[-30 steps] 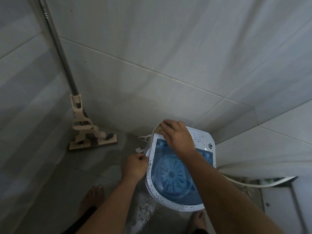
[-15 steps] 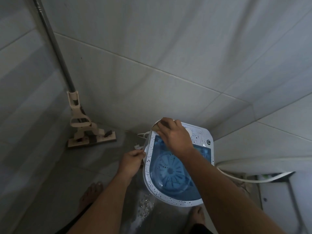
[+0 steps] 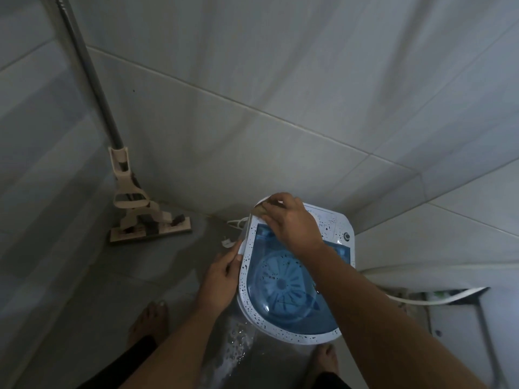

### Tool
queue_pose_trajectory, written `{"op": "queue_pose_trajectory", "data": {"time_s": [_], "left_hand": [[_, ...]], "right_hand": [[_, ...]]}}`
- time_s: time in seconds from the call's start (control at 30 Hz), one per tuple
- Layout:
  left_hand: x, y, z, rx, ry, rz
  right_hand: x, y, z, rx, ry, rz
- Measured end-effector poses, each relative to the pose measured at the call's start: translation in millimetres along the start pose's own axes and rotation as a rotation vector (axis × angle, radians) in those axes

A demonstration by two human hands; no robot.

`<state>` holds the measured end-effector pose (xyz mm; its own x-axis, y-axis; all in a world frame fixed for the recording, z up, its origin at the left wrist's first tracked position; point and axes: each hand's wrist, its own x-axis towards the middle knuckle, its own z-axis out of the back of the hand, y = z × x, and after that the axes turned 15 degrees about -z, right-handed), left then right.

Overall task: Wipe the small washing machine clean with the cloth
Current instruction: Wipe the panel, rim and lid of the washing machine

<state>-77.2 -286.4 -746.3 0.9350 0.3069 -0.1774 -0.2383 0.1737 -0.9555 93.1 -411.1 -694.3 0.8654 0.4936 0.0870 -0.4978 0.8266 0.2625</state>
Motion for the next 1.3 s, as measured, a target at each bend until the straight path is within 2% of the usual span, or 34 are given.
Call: {"op": "queue_pose_trajectory", "data": {"time_s": [0.1, 0.23, 0.33, 0.5, 0.57, 0.63, 0.7, 0.9, 0.93, 1.03, 1.1, 1.3], "left_hand": [[1.0, -3.9, 2.5, -0.042, -0.008, 0.000], [1.1, -3.7, 4.9, -0.058, -0.001, -0.010], [0.8, -1.2, 5.1, -0.050, 0.004, -0.018], [1.7, -5.7, 7.3, -0.064, 0.036, -0.023], [2.7, -3.4, 7.6, -0.054, 0.038, -0.017], [3.3, -1.7, 7.1, -0.056, 0.040, 0.002], [3.2, -2.9, 7.0, -0.048, 0.040, 0.006], [3.7, -5.6, 6.6, -0.051, 0.037, 0.008], [4.1, -5.9, 6.8, -0.053, 0.038, 0.009], [4.8, -3.7, 6.9, -0.056, 0.032, 0.008], [4.6, -2.7, 7.0, -0.062, 0.026, 0.008], [5.1, -2.7, 7.0, -0.081, 0.029, 0.024]], "right_hand": [[22.1, 3.2, 5.8, 0.069, -0.053, -0.057], [27.4, 11.1, 3.7, -0.076, -0.034, -0.034], [7.3, 14.6, -4.3, -0.086, -0.089, -0.030], [-15.5, 5.3, -4.3, -0.146, -0.043, 0.097], [-5.4, 3.2, 2.9, -0.118, -0.034, 0.039], [10.7, 2.8, 11.2, -0.003, -0.077, -0.134], [19.4, 4.9, 12.0, 0.028, -0.102, -0.213], [-5.1, -1.3, -1.6, -0.123, -0.038, 0.098], [-3.4, -8.9, 0.9, -0.097, -0.043, 0.082], [11.0, -20.9, 14.8, 0.085, -0.092, -0.164], [17.9, -22.7, 17.2, 0.133, -0.124, -0.252], [-20.0, -17.3, 5.7, -0.016, -0.104, -0.202]]}}
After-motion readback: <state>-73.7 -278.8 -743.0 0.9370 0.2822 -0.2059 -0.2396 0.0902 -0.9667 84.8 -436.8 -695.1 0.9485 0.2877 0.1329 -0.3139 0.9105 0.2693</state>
